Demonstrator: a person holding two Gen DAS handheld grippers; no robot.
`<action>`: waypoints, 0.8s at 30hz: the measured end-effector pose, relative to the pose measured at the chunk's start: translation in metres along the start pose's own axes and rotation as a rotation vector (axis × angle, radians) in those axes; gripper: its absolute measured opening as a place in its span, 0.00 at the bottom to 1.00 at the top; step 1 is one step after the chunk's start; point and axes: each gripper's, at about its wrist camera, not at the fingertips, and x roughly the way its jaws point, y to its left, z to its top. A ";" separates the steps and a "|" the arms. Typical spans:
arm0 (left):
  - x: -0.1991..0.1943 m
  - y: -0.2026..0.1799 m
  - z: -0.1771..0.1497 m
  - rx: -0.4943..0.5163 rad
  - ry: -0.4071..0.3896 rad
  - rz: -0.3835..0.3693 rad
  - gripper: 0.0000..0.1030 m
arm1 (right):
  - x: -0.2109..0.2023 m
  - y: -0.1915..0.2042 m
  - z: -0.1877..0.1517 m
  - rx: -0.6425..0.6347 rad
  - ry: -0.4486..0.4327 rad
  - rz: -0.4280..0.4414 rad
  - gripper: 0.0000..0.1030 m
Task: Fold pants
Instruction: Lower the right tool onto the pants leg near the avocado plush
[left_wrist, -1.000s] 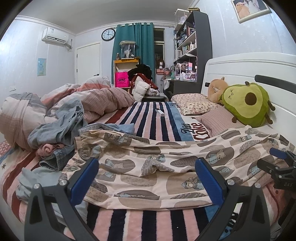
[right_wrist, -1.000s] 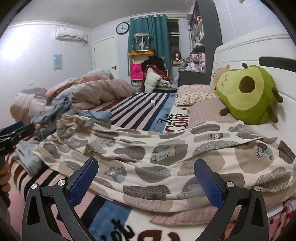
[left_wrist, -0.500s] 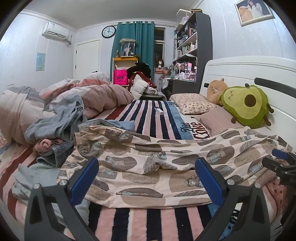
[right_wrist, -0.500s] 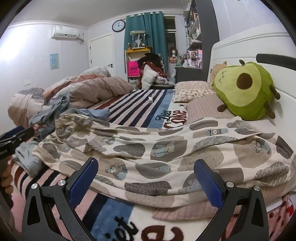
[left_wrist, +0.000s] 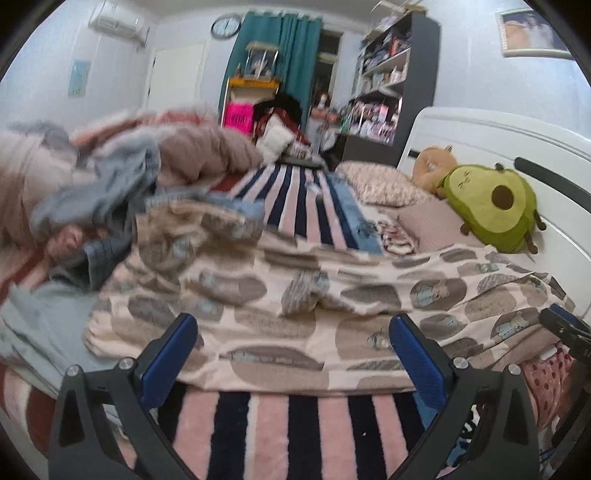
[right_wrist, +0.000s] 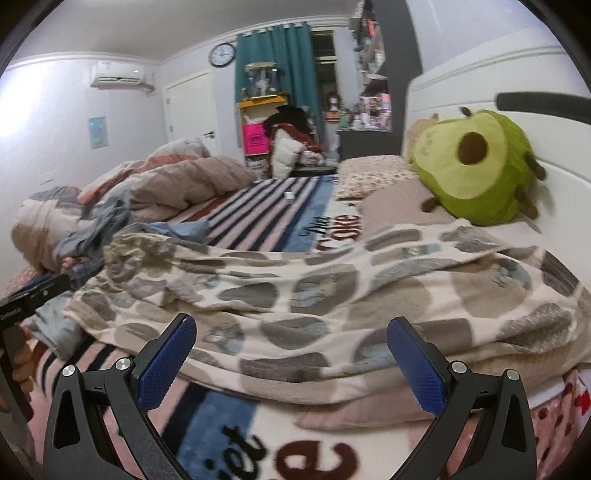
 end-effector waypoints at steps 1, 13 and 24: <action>0.008 0.004 -0.004 -0.016 0.028 -0.002 0.99 | 0.002 -0.009 -0.003 0.015 0.014 -0.014 0.99; 0.098 0.037 -0.051 -0.158 0.283 -0.031 0.95 | 0.041 -0.074 -0.034 0.141 0.130 -0.124 0.98; 0.119 0.051 -0.047 -0.226 0.275 0.017 0.63 | 0.050 -0.084 -0.023 0.142 0.069 -0.173 0.72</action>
